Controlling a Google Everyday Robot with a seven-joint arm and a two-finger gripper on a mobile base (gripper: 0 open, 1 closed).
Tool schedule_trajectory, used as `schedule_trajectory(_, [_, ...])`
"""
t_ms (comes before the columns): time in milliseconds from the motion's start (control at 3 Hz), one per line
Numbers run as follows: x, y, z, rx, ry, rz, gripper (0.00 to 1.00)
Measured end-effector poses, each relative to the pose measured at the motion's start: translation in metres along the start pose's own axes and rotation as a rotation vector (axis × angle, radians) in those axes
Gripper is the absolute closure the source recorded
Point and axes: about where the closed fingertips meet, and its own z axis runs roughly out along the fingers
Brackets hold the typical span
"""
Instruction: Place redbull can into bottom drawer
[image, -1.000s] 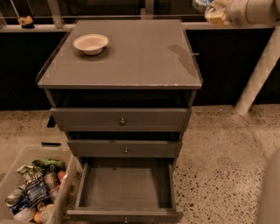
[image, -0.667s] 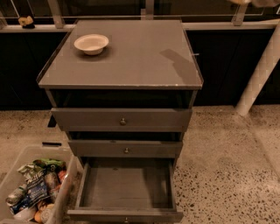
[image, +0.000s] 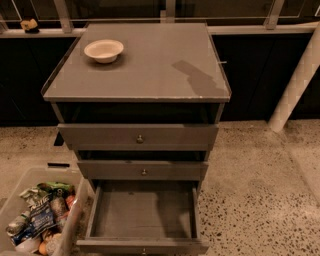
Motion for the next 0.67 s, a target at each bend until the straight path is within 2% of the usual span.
schedule_trajectory(333, [-0.003, 0.010, -0.003, -0.060, 0.023, -0.023, 1.00])
schedule_trajectory(667, [-0.052, 0.021, -0.039, -0.079, -0.026, -0.062, 1.00])
